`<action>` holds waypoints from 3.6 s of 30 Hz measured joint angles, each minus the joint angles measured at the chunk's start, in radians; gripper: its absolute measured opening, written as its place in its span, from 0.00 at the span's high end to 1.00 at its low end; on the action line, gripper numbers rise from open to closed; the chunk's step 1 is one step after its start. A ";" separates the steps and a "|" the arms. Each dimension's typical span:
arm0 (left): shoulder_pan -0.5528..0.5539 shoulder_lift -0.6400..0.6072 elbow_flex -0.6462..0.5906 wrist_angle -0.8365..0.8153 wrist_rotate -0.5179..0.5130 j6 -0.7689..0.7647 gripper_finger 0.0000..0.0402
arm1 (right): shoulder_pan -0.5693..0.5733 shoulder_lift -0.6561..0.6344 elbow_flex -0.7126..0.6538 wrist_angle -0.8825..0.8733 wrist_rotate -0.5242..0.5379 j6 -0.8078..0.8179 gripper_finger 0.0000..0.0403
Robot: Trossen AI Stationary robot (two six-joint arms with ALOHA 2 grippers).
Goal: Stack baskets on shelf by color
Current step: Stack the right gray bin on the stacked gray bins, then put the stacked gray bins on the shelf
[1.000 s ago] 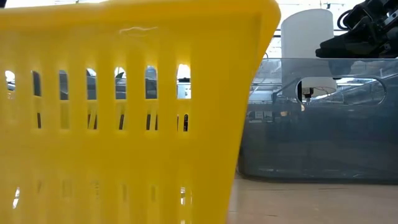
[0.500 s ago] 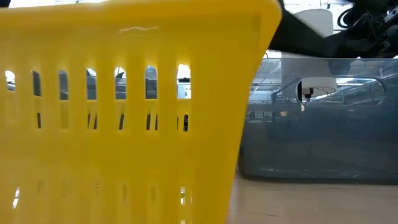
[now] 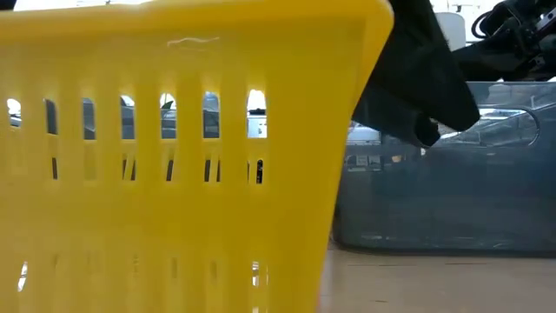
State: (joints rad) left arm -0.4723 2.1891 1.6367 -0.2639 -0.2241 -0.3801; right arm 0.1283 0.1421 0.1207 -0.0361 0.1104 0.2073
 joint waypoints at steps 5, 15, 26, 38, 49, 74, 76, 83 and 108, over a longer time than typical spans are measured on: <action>0.008 0.000 0.000 -0.001 0.044 -0.029 0.79 | 0.000 0.000 0.000 0.003 0.000 0.000 0.76; 0.017 -0.039 0.000 -0.004 0.089 0.004 0.98 | 0.000 0.000 0.000 0.004 0.000 0.000 0.76; 0.024 -0.246 0.000 -0.100 -0.053 0.077 0.99 | 0.000 0.000 0.000 0.005 0.000 0.000 0.76; -0.042 -0.388 0.001 -0.340 -0.225 -0.112 0.99 | 0.000 0.000 0.000 0.005 0.000 0.000 0.76; -0.167 -0.392 0.000 -0.700 -0.376 -0.343 0.99 | 0.000 0.000 -0.001 0.005 0.000 0.000 0.76; -0.292 -0.369 -0.010 -0.877 -0.434 -0.486 0.98 | 0.000 0.000 -0.001 0.005 0.000 0.000 0.76; -0.297 -0.352 -0.010 -0.874 -0.433 -0.473 0.98 | 0.000 0.000 -0.001 0.005 0.000 0.000 0.76; -0.297 -0.291 -0.010 -0.865 -0.389 -0.434 0.98 | 0.000 0.000 -0.001 0.015 0.000 0.000 0.76; -0.178 -0.287 -0.010 -0.813 -0.132 -0.552 0.56 | 0.000 0.000 -0.001 0.020 0.000 0.000 0.76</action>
State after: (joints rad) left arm -0.6504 1.9021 1.6272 -1.0767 -0.3558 -0.9319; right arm 0.1284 0.1421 0.1200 -0.0164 0.1101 0.2073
